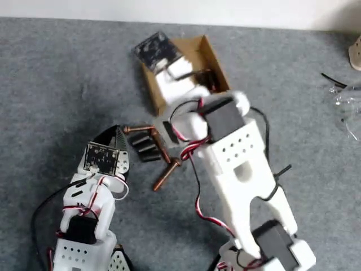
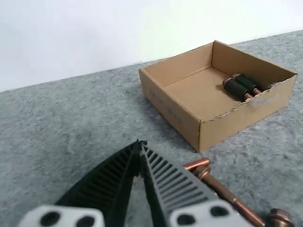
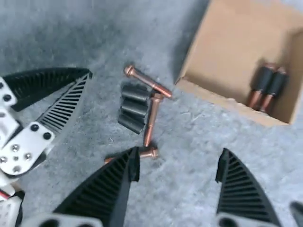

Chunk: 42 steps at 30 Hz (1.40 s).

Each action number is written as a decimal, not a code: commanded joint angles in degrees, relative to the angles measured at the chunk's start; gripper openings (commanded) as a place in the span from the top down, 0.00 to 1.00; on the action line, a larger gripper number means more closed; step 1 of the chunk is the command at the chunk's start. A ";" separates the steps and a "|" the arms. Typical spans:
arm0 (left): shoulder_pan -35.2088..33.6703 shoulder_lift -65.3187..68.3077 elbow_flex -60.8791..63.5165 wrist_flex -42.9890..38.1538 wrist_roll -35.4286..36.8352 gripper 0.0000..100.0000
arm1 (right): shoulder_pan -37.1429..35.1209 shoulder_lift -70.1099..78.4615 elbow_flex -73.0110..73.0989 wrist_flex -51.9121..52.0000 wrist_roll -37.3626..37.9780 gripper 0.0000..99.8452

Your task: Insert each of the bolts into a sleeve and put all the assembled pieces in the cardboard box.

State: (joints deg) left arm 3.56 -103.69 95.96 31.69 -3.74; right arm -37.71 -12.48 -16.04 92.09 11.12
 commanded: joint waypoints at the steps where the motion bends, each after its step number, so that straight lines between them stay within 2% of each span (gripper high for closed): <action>1: -0.66 -0.75 1.19 -1.32 0.18 0.99 | -0.92 -4.53 16.04 -11.56 -0.53 0.76; 7: -3.56 -0.66 1.19 -2.46 3.34 0.99 | -2.42 -8.31 42.51 -28.70 6.95 0.76; 14: -3.65 -0.40 1.19 -3.43 3.34 0.99 | -2.42 -10.15 57.98 -41.89 15.74 0.76; 21: -6.29 -0.66 1.19 -4.40 3.69 0.99 | -4.88 -9.98 62.37 -46.90 22.95 0.76; 26: -6.64 -0.40 1.19 -5.10 3.69 0.99 | -9.80 -9.89 62.46 -46.90 25.58 0.76; 31: -6.99 -0.66 1.19 -5.10 3.69 0.99 | -10.42 -9.80 62.55 -49.63 27.60 0.76; 39: -8.66 -0.66 1.10 -5.19 3.78 0.99 | -10.24 -2.77 65.01 -53.93 27.16 0.76; 42: -8.66 -0.66 1.10 -5.19 3.78 0.99 | -10.33 -1.98 65.01 -54.02 22.59 0.76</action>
State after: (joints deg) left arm -4.88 -103.69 96.04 27.65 -0.48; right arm -46.77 -14.33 49.36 39.69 37.23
